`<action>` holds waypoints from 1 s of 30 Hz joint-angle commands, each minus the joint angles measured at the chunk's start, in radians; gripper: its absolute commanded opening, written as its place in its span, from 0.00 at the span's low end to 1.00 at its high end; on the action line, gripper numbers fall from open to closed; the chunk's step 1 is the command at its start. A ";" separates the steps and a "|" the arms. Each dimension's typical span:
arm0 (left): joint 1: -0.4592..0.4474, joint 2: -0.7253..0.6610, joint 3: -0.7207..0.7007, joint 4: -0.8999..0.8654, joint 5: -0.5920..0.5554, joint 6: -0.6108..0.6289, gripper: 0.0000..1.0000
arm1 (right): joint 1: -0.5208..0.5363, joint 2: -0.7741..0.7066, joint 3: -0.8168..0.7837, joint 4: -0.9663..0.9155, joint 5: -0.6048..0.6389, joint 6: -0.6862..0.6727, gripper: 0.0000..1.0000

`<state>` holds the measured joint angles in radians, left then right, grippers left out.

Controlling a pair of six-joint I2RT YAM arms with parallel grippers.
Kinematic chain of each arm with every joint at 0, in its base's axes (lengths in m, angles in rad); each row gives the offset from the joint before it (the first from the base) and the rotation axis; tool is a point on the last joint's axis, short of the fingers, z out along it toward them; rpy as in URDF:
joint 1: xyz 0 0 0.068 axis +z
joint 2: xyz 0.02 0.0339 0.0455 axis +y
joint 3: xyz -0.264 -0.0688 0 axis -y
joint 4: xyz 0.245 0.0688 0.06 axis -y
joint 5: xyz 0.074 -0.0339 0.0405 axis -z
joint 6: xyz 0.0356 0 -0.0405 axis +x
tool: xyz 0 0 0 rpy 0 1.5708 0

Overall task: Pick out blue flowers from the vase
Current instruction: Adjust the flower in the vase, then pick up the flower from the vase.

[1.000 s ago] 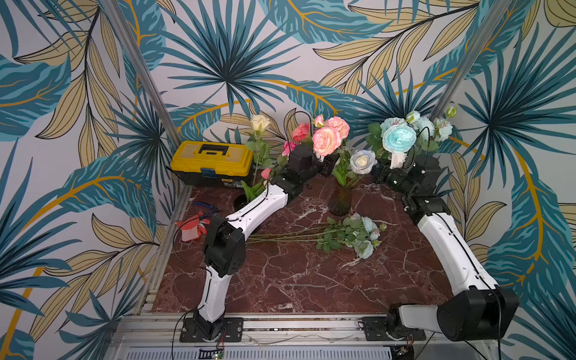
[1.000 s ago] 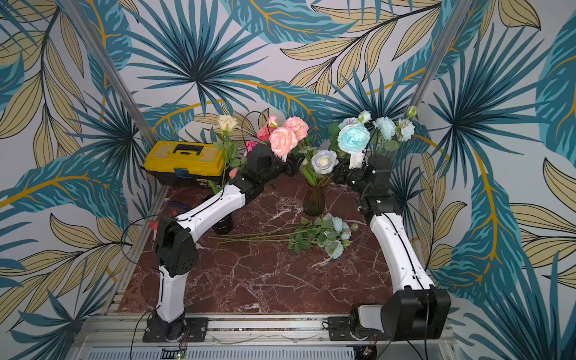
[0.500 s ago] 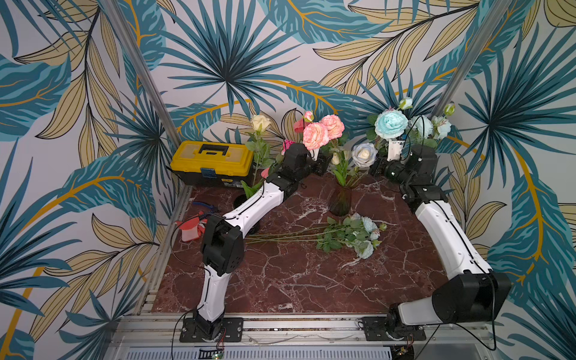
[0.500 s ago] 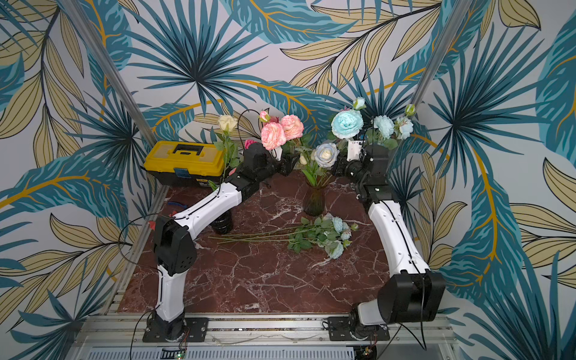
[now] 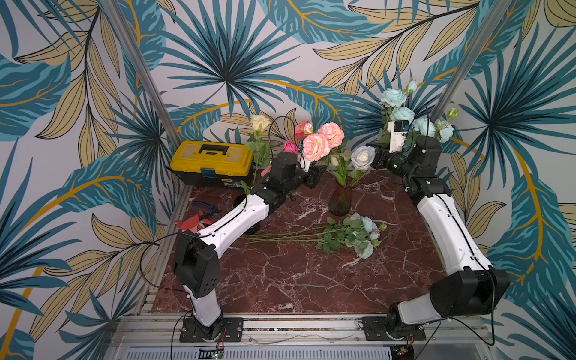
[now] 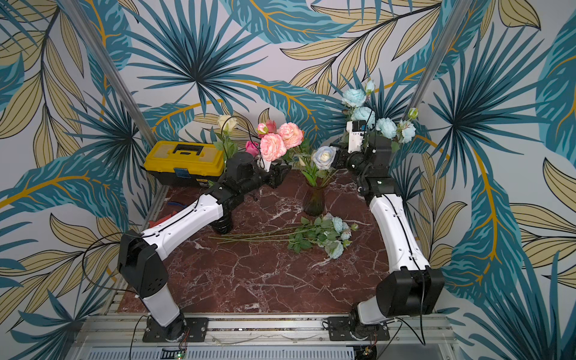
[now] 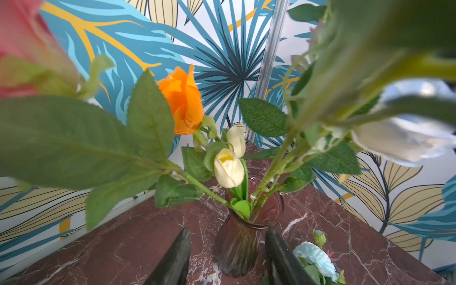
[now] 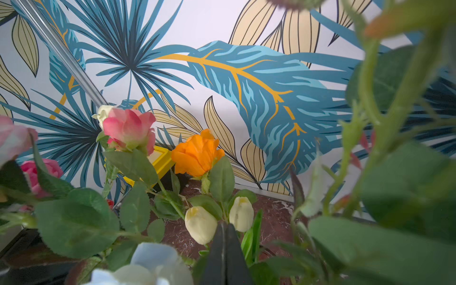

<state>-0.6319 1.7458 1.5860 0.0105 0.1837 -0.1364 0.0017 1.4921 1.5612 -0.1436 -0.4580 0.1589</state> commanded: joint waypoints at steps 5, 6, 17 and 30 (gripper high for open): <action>-0.019 -0.062 -0.108 0.004 0.034 0.001 0.49 | 0.002 -0.095 -0.069 -0.065 0.001 -0.042 0.13; -0.018 -0.071 -0.122 0.003 0.032 0.000 0.49 | 0.002 -0.112 -0.090 -0.082 0.013 -0.050 0.18; -0.041 -0.141 -0.242 0.004 0.025 -0.008 0.49 | 0.000 -0.271 -0.282 -0.100 0.043 -0.081 0.36; -0.093 -0.168 -0.317 0.008 0.067 0.032 0.49 | 0.002 -0.318 -0.528 0.062 0.047 -0.117 0.38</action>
<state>-0.7166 1.6127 1.2911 0.0105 0.2291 -0.1223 0.0017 1.1770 1.0649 -0.1658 -0.4294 0.0628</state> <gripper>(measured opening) 0.491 0.376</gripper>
